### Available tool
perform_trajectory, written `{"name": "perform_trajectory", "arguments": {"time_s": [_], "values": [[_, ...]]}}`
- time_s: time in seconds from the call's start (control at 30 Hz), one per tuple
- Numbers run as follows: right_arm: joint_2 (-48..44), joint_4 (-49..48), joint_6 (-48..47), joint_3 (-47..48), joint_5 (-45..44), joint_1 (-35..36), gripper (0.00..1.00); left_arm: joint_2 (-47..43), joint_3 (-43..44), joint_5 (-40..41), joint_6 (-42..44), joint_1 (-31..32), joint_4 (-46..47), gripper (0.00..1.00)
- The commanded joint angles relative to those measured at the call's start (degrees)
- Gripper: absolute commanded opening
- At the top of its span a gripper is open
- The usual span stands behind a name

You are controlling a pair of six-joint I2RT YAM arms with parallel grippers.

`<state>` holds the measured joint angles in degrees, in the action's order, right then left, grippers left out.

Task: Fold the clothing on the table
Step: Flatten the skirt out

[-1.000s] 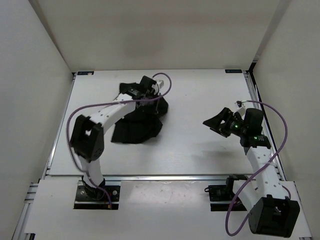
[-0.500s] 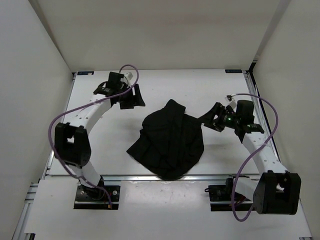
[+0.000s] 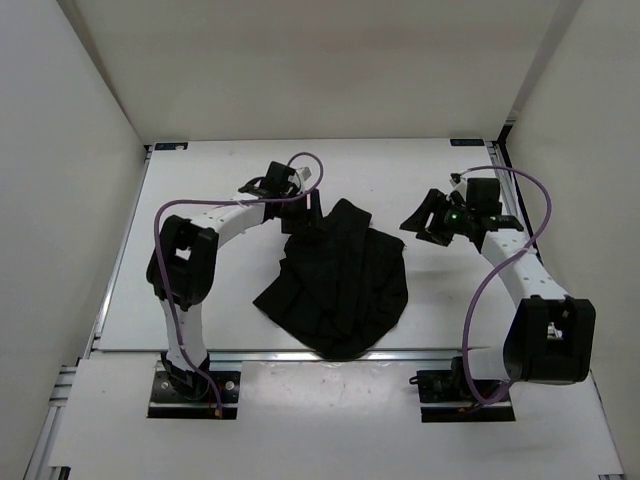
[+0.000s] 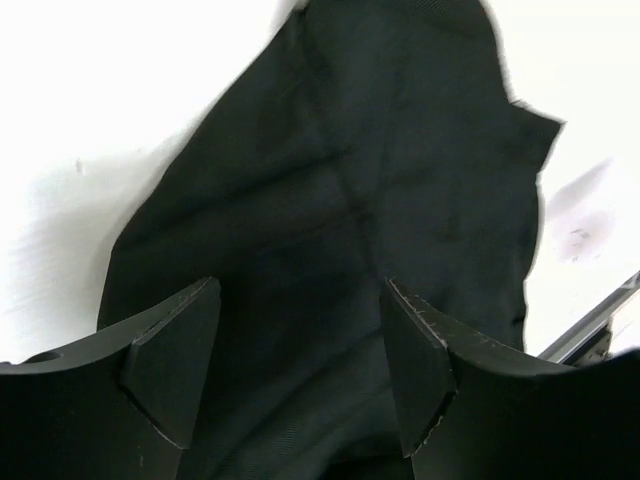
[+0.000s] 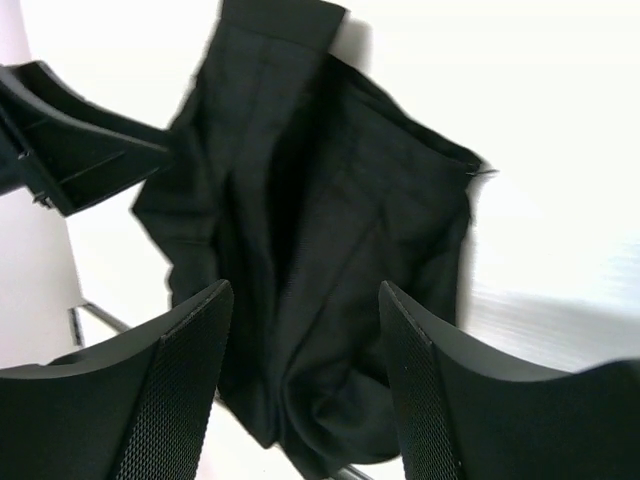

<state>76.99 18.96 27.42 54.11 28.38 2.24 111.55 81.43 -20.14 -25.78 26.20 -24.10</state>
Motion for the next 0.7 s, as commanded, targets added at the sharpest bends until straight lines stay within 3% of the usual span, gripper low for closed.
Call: {"name": "perform_trajectory", "arguments": {"time_s": [0.0, 0.1, 0.13, 0.17, 0.2, 0.67], "values": [[2.89, 5.55, -3.95, 3.90, -5.08, 1.01, 0.65, -1.51, -3.81, -2.70, -0.24, -0.71, 2.91, 0.75], [7.02, 7.06, -5.27, 3.29, -6.06, 1.10, 0.62, -2.03, -5.75, -1.92, 0.81, -0.44, 2.39, 0.64], [8.60, 6.97, -5.18, 3.29, -6.93, 1.10, 0.61, -2.56, -6.45, -1.92, 0.91, -0.18, 2.56, 0.44], [9.22, 6.79, -5.10, 2.76, -7.02, 1.27, 0.60, -3.08, -7.33, -1.40, 0.82, -0.09, 2.48, 0.11], [10.71, 6.88, -4.75, 2.67, -7.46, 1.45, 0.60, -3.26, -8.21, -1.31, 0.38, -0.53, 2.82, 0.00], [23.81, -0.06, -3.69, 9.00, -9.13, 1.80, 0.48, -9.68, -15.78, -1.57, 0.20, -1.50, 2.83, 0.00]]}}
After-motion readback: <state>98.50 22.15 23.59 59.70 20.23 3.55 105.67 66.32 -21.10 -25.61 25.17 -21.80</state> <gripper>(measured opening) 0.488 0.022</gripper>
